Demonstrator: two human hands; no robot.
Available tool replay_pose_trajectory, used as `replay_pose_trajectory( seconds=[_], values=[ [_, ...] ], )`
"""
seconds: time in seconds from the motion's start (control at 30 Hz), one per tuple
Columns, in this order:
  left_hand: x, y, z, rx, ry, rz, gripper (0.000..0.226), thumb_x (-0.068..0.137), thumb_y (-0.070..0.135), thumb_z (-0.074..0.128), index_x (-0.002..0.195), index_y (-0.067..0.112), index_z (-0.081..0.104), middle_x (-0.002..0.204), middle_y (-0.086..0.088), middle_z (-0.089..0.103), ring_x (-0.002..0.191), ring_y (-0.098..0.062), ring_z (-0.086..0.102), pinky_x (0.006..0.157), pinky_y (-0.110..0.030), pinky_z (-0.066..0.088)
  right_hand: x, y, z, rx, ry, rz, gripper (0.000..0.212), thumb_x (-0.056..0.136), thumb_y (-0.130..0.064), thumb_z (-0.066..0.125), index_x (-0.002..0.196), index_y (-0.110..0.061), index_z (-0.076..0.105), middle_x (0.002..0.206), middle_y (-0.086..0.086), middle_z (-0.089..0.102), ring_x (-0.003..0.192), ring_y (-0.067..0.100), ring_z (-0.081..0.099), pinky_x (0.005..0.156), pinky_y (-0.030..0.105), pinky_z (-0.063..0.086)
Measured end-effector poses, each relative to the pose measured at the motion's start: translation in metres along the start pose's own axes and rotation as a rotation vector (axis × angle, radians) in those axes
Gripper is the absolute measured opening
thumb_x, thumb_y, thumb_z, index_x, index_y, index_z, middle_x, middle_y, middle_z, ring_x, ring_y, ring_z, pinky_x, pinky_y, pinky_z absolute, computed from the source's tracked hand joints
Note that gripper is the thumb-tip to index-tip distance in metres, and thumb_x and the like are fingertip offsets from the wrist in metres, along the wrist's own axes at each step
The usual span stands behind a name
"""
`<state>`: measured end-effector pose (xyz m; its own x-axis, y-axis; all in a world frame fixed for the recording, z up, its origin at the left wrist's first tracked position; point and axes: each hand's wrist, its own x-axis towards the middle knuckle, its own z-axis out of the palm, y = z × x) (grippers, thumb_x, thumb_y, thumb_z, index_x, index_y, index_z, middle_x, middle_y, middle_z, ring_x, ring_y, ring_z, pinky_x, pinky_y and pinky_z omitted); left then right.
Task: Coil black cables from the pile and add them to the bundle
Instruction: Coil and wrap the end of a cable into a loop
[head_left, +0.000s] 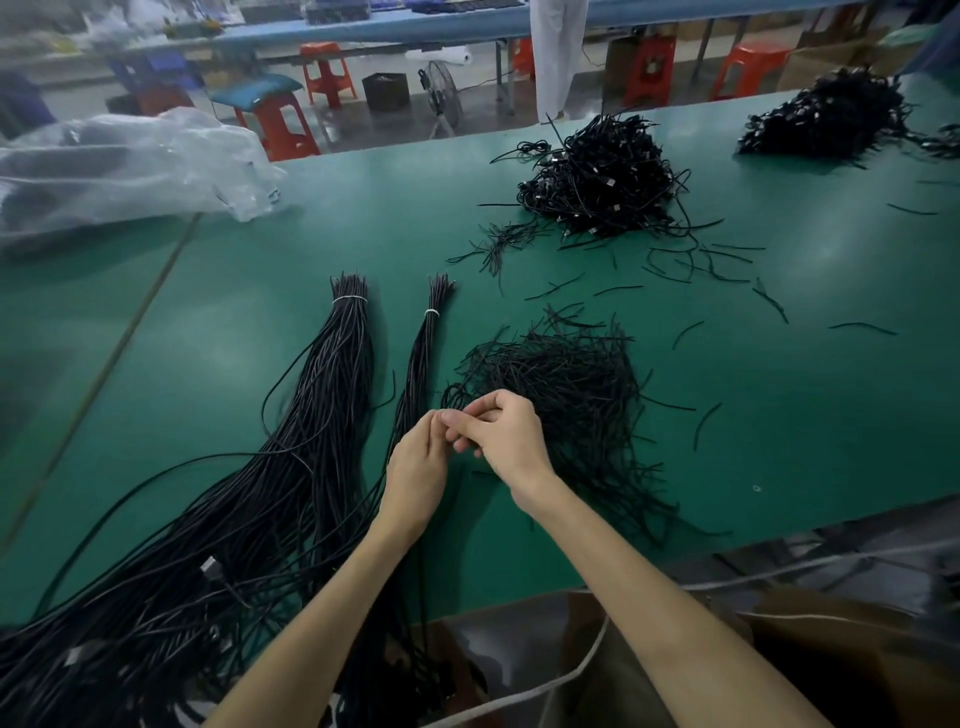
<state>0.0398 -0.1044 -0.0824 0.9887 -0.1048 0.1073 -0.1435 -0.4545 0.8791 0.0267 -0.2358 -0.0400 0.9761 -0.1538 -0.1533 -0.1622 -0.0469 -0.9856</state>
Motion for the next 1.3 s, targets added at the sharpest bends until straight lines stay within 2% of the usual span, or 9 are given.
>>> replay_pose_trajectory(
  seconds=[0.23, 0.37, 0.57, 0.67, 0.73, 0.87, 0.97, 1.1, 1.3],
  values=[
    [-0.004, 0.009, -0.002, -0.205, -0.061, 0.051, 0.044, 0.112, 0.038, 0.037, 0.078, 0.038, 0.065, 0.065, 0.020, 0.058, 0.056, 0.002, 0.045, 0.056, -0.015, 0.035, 0.007, -0.003, -0.008, -0.025, -0.032, 0.097, 0.049, 0.077, -0.035, 0.090, 0.101, -0.011, 0.056, 0.074, 0.002, 0.077, 0.061, 0.007, 0.069, 0.062, 0.024, 0.048],
    [-0.003, 0.006, -0.002, -0.228, -0.101, 0.013, 0.044, 0.106, 0.048, 0.036, 0.081, 0.033, 0.069, 0.063, 0.015, 0.053, 0.057, -0.005, 0.038, 0.056, -0.030, 0.030, 0.008, -0.007, -0.016, 0.015, -0.095, 0.168, 0.050, 0.076, -0.035, 0.091, 0.098, -0.012, 0.053, 0.070, 0.003, 0.075, 0.055, 0.005, 0.059, 0.056, 0.024, 0.049],
    [-0.004, 0.006, -0.003, -0.238, -0.143, -0.010, 0.050, 0.103, 0.056, 0.035, 0.080, 0.029, 0.070, 0.060, 0.015, 0.051, 0.056, -0.004, 0.038, 0.055, -0.027, 0.030, 0.009, -0.010, -0.023, 0.045, -0.159, 0.236, 0.057, 0.073, -0.039, 0.093, 0.101, -0.012, 0.051, 0.067, 0.002, 0.072, 0.049, 0.005, 0.050, 0.051, 0.022, 0.043],
    [-0.003, 0.010, -0.002, -0.245, -0.139, 0.005, 0.052, 0.108, 0.050, 0.035, 0.076, 0.028, 0.070, 0.065, 0.013, 0.061, 0.055, 0.000, 0.044, 0.054, -0.014, 0.035, 0.009, -0.008, -0.024, 0.043, -0.161, 0.205, 0.051, 0.077, -0.036, 0.090, 0.097, -0.014, 0.048, 0.070, 0.003, 0.072, 0.050, 0.006, 0.051, 0.052, 0.022, 0.044],
    [-0.001, 0.011, -0.003, -0.250, -0.123, 0.004, 0.053, 0.110, 0.047, 0.036, 0.071, 0.026, 0.066, 0.066, 0.008, 0.061, 0.056, -0.003, 0.043, 0.054, -0.015, 0.034, 0.008, -0.005, -0.024, 0.051, -0.172, 0.160, 0.048, 0.080, -0.032, 0.088, 0.100, -0.013, 0.049, 0.073, 0.005, 0.073, 0.053, 0.008, 0.053, 0.055, 0.023, 0.047],
    [0.000, 0.013, -0.004, -0.254, -0.064, -0.035, 0.054, 0.111, 0.039, 0.038, 0.060, 0.030, 0.051, 0.058, 0.010, 0.047, 0.054, -0.005, 0.036, 0.052, -0.017, 0.030, 0.005, 0.001, -0.028, 0.132, -0.230, 0.107, 0.049, 0.085, -0.022, 0.085, 0.116, -0.009, 0.050, 0.086, 0.004, 0.076, 0.064, 0.011, 0.063, 0.061, 0.025, 0.048],
    [0.001, 0.014, -0.004, -0.265, -0.060, -0.067, 0.055, 0.112, 0.033, 0.040, 0.057, 0.029, 0.042, 0.056, 0.010, 0.039, 0.052, -0.008, 0.031, 0.049, -0.020, 0.027, 0.004, 0.005, -0.035, 0.136, -0.293, 0.097, 0.054, 0.085, -0.017, 0.084, 0.128, -0.019, 0.052, 0.089, -0.001, 0.074, 0.072, 0.014, 0.067, 0.065, 0.027, 0.049],
    [0.002, 0.015, -0.006, -0.343, -0.078, -0.118, 0.051, 0.110, 0.025, 0.043, 0.061, 0.017, 0.037, 0.052, 0.007, 0.032, 0.046, -0.007, 0.024, 0.043, -0.018, 0.022, 0.007, 0.004, -0.039, 0.202, -0.454, 0.042, 0.067, 0.086, -0.006, 0.081, 0.140, -0.036, 0.057, 0.081, -0.004, 0.062, 0.071, 0.015, 0.060, 0.065, 0.027, 0.046],
    [-0.001, 0.018, -0.010, -0.402, -0.085, -0.161, 0.054, 0.110, 0.020, 0.043, 0.056, 0.020, 0.037, 0.047, 0.009, 0.030, 0.041, -0.005, 0.020, 0.041, -0.017, 0.020, 0.012, -0.005, -0.036, 0.243, -0.612, 0.084, 0.051, 0.091, -0.008, 0.076, 0.135, -0.030, 0.064, 0.076, -0.001, 0.051, 0.067, 0.014, 0.047, 0.066, 0.029, 0.040]
  ],
)
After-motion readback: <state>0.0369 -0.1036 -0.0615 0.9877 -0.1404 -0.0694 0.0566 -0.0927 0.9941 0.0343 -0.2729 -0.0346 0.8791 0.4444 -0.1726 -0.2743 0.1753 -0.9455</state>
